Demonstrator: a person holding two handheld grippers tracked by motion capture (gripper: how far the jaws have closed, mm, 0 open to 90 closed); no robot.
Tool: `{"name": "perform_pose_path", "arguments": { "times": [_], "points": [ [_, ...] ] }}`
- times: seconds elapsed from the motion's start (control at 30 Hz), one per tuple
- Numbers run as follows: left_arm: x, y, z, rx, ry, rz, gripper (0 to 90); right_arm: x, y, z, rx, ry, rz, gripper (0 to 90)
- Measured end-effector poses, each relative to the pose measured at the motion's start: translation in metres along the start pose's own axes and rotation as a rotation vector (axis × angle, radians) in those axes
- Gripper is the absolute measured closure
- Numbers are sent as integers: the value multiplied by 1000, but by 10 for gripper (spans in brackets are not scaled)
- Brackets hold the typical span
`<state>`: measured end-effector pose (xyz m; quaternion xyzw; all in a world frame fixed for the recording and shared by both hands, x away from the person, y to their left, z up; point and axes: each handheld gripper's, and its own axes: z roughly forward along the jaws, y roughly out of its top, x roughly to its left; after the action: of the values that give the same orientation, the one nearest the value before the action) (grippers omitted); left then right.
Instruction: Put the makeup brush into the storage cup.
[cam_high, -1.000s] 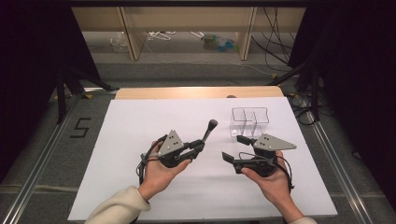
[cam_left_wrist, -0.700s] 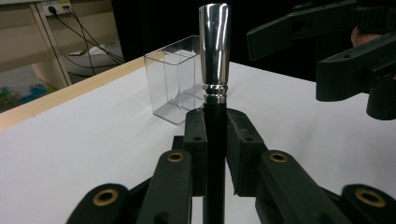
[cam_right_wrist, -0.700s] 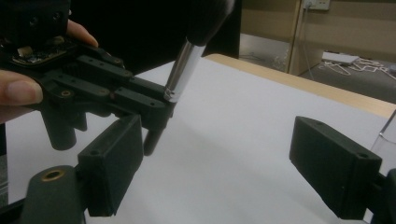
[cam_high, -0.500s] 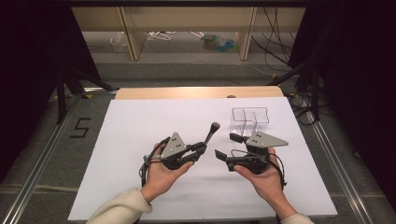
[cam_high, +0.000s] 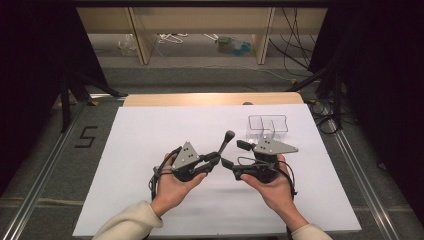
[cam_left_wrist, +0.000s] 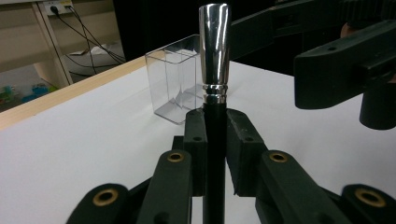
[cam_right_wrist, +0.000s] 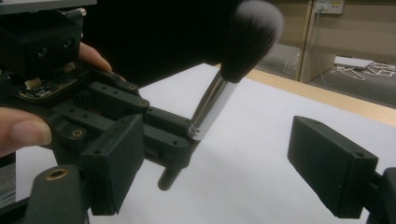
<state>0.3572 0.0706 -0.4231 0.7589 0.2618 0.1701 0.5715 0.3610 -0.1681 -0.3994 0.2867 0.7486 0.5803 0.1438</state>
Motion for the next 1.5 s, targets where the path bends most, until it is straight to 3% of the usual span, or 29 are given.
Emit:
{"name": "perform_pose_path", "arguments": {
  "times": [1.17, 1.5],
  "points": [
    [1, 1, 0, -17, 12, 2, 789, -1, 6, 22, -15, 19, 34, 360],
    [0, 1, 1, -14, 14, 2, 789, -1, 8, 23, -7, 14, 42, 450]
  ]
}}
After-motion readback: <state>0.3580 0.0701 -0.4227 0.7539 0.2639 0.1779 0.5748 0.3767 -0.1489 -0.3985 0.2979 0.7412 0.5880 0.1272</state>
